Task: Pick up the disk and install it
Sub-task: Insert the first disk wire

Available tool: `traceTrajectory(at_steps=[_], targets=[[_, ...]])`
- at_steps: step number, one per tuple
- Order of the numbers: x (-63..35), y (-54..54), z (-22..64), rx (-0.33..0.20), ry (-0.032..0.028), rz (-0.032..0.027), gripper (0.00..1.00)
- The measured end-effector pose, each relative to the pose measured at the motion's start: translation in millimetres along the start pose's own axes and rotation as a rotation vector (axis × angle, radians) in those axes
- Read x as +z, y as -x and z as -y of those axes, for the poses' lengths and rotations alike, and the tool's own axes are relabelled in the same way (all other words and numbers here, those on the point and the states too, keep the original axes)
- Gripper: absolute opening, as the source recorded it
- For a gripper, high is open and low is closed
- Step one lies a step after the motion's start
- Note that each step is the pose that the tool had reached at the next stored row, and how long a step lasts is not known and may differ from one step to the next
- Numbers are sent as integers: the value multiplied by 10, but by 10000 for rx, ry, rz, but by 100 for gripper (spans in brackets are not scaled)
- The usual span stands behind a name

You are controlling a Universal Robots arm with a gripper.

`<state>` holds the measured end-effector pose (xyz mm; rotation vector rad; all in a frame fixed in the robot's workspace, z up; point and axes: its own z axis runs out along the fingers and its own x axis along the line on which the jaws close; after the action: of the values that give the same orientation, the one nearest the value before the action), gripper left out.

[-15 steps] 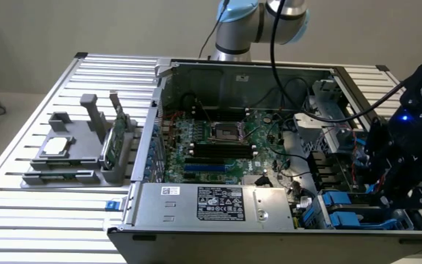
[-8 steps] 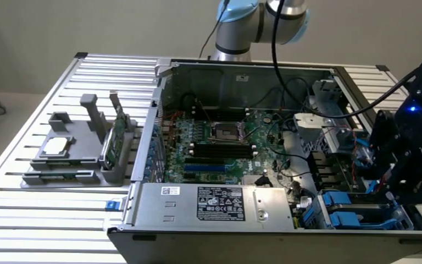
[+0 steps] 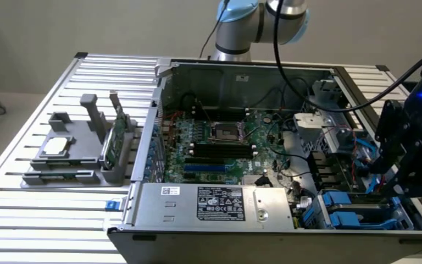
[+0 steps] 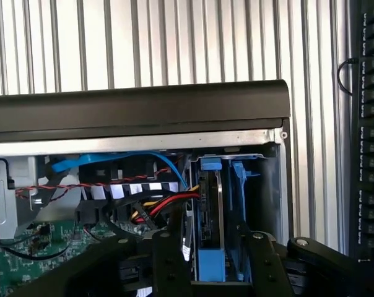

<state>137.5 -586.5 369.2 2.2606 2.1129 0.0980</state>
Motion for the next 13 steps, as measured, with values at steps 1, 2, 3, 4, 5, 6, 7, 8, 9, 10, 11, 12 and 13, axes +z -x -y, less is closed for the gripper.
traceTrajectory(at_steps=[1, 2, 3, 4, 5, 6, 7, 8, 9, 10, 11, 12, 13], targets=[[-21, 3, 4, 1, 0, -1, 42], [-39, 9, 10, 1, 0, -1, 42], [-53, 17, 25, 1, 0, -2, 42], [-63, 27, 48, 1, 0, 0, 42], [-72, 37, 73, 1, 0, 0, 42], [-82, 47, 100, 1, 0, 1, 42], [-88, 56, 129, 1, 0, -2, 42], [-95, 62, 162, 1, 0, -4, 42], [-101, 66, 199, 1, 0, -6, 42], [-106, 69, 234, 1, 0, -5, 42], [-110, 72, 269, 1, 0, -3, 42], [-113, 74, 299, 1, -1, -3, 42], [-115, 75, 327, 0, 0, -3, 42]])
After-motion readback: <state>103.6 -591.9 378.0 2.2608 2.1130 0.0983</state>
